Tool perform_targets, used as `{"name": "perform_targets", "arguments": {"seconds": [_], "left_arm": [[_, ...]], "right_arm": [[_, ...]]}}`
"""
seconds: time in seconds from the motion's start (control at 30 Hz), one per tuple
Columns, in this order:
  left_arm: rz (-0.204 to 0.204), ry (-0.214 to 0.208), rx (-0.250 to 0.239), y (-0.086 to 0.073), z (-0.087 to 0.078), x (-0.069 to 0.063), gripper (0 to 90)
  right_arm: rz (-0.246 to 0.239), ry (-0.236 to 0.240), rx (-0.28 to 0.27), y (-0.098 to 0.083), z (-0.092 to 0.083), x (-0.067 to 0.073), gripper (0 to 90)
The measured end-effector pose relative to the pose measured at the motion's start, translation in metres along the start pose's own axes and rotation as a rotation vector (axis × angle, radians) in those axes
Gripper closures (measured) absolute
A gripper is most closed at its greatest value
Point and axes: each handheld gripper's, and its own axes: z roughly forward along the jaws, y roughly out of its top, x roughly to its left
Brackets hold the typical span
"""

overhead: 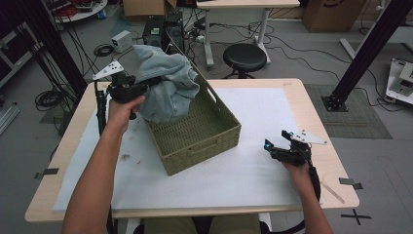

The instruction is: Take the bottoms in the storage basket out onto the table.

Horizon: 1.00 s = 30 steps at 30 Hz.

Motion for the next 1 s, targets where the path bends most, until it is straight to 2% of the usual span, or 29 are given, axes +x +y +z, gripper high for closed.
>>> {"name": "perform_targets", "arguments": {"seconds": [0.07, 0.4, 0.8, 1.0], "left_arm": [[-0.004, -0.005, -0.027, 0.004, -0.004, -0.001, 71.8], [0.005, 0.014, -0.079, 0.028, -0.019, -0.005, 71.8], [0.011, 0.056, -0.092, 0.036, -0.045, 0.001, 71.8], [0.020, 0.081, -0.097, 0.035, -0.064, 0.005, 71.8]], "right_arm": [[0.001, 0.000, 0.001, 0.000, 0.000, 0.000, 16.9], [0.000, -0.002, 0.001, 0.000, 0.000, 0.000, 16.9], [0.001, -0.002, 0.002, 0.000, 0.000, -0.001, 17.0], [0.003, -0.001, 0.004, 0.000, 0.000, 0.000, 16.9]]}}
